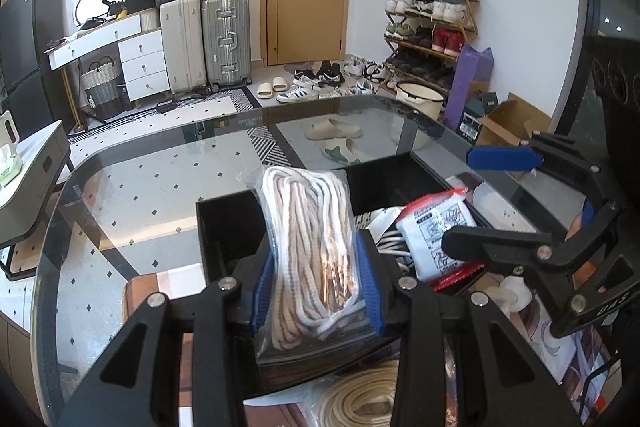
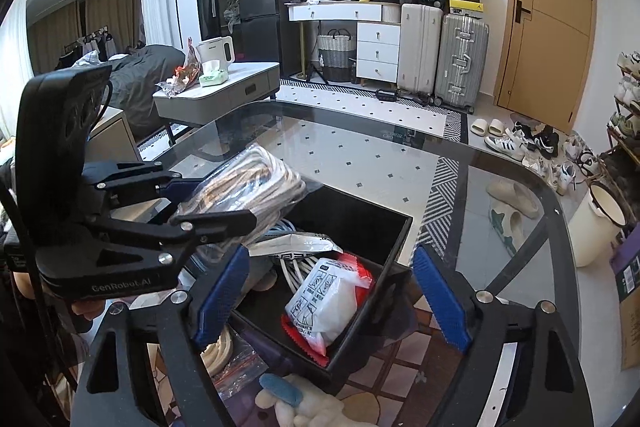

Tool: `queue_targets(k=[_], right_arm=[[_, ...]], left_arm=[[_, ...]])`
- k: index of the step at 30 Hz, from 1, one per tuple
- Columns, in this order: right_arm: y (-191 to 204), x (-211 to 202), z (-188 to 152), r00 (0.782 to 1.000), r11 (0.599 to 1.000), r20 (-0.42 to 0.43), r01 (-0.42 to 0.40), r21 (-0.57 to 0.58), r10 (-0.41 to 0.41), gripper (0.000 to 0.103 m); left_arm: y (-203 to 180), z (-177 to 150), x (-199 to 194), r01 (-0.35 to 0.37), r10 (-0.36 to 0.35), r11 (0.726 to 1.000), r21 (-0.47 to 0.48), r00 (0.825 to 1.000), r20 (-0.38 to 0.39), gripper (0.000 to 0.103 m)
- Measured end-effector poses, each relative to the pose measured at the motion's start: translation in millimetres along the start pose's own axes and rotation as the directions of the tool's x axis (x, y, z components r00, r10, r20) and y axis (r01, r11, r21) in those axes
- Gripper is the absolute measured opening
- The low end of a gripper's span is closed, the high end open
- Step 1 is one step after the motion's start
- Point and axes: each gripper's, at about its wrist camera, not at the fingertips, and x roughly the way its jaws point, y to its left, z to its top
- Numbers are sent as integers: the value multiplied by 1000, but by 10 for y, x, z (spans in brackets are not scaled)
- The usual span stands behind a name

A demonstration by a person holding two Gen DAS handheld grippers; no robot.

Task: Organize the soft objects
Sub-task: 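Lower both held items into the black box and open both grippers, then withdraw both open grippers from the black box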

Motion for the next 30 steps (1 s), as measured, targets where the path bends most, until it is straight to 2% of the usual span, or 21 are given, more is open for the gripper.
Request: queue_targets(k=[7,9,11,15,17,20,23,30], right_arm=[[0,3,-5,1000,1000,1,0,4,0,86],[-2,-3,-22,1000,1000,1,1,9,-1,86],[-11,-23,-60,1000,1000,2,-1,20,1,90],[-14,-107,-105,1000,999,22,-1,45,0,97],[-23,-145,-129,1000,998,31,0,58,-2,100],[-26,-211,-184,999,997,37,-5,75,2,102],[-27,-268,-259,999,996,35,-4,85,1,102],[15,-368,-475,1000,991,17,-3,134,1,102]], left_arm=[[-24,-51,61,-24,25,1000,19,999,-29,38],[-21,-52,50,-24,25,1000,19,999,-33,42],[-28,-44,14,-12,12,1000,10,1000,-27,59],[-36,-49,-107,-17,17,1000,8,1000,2,67],[-13,-57,-170,-27,27,1000,-7,1000,15,86],[12,-85,-328,-20,22,999,-29,998,63,99],[29,-112,-479,-7,12,999,-45,995,103,103],[26,-271,-713,-36,47,995,-89,991,128,103]])
